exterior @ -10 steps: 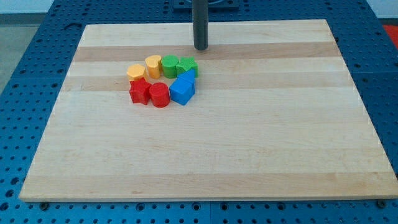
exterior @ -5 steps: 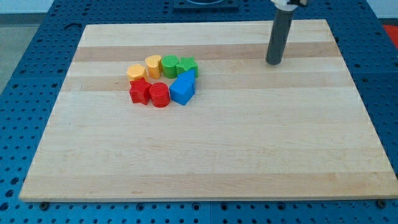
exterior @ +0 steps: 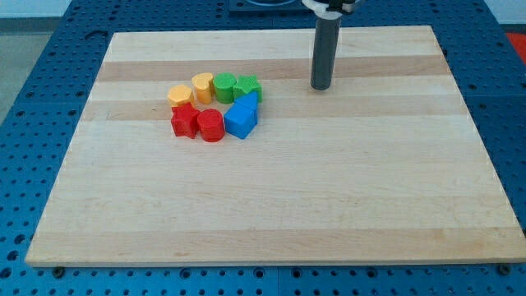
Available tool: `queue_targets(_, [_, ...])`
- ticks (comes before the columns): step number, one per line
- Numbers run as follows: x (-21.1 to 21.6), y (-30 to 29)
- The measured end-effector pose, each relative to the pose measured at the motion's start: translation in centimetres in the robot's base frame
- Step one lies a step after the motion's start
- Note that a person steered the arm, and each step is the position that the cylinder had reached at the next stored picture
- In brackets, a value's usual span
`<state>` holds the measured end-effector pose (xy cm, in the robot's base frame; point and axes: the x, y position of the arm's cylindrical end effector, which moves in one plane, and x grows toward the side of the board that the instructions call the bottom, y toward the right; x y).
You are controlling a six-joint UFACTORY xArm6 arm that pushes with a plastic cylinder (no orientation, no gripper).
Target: Point your arm to the right of green star
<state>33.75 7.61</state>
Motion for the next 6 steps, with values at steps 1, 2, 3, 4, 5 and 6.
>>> queue_targets(1, [0.0, -0.1])
queue_targets(2, [0.0, -0.1])
queue_targets(3, [0.0, -1.8])
queue_targets(4, [0.3, -4.4])
queue_targets(5, [0.9, -6.3])
queue_targets(6, [2.8, -8.8])
